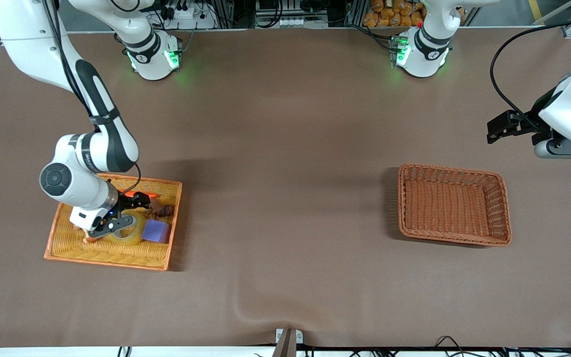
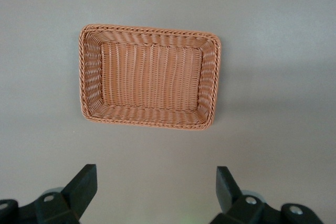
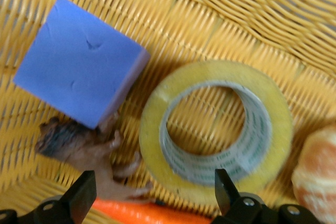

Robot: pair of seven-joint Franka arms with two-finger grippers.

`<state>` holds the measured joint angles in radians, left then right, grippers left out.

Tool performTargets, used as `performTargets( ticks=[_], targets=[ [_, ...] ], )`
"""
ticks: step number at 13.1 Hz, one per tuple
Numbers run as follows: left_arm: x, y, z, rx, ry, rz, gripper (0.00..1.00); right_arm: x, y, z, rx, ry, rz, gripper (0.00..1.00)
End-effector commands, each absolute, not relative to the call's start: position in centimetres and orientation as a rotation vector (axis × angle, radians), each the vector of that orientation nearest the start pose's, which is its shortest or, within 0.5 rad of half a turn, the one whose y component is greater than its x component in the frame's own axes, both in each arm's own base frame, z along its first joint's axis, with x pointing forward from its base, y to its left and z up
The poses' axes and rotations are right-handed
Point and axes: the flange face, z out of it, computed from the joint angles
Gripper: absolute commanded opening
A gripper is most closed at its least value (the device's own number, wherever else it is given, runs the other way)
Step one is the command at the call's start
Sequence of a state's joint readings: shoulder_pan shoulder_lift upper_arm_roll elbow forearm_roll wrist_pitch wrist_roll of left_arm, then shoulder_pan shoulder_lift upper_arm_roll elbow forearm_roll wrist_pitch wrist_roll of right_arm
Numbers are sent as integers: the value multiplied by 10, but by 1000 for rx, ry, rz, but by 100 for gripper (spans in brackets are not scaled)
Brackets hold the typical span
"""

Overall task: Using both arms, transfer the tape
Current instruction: 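Reach the right gripper into the tray and grasp the yellow tape roll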

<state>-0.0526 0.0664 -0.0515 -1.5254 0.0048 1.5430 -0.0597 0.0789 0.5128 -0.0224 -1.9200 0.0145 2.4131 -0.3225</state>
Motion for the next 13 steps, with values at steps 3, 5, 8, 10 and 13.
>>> performTargets(
  ticks=[3,5,8,10,13],
  targets=[
    [568,-64,610,-3146,61,83,100,630,34,198,-3060,-680,12,82],
    [568,-63,609,-3147,56,83,100,633,25,192,-3059,-698,-4,34],
    [570,-63,607,-3147,56,88,100,645,26,216,-3051,-686,49,0],
    [571,-64,606,-3145,56,83,100,653,37,259,-3036,-706,76,0],
    [571,-67,605,-3149,63,79,100,675,53,379,-2998,-724,153,0]
  ],
)
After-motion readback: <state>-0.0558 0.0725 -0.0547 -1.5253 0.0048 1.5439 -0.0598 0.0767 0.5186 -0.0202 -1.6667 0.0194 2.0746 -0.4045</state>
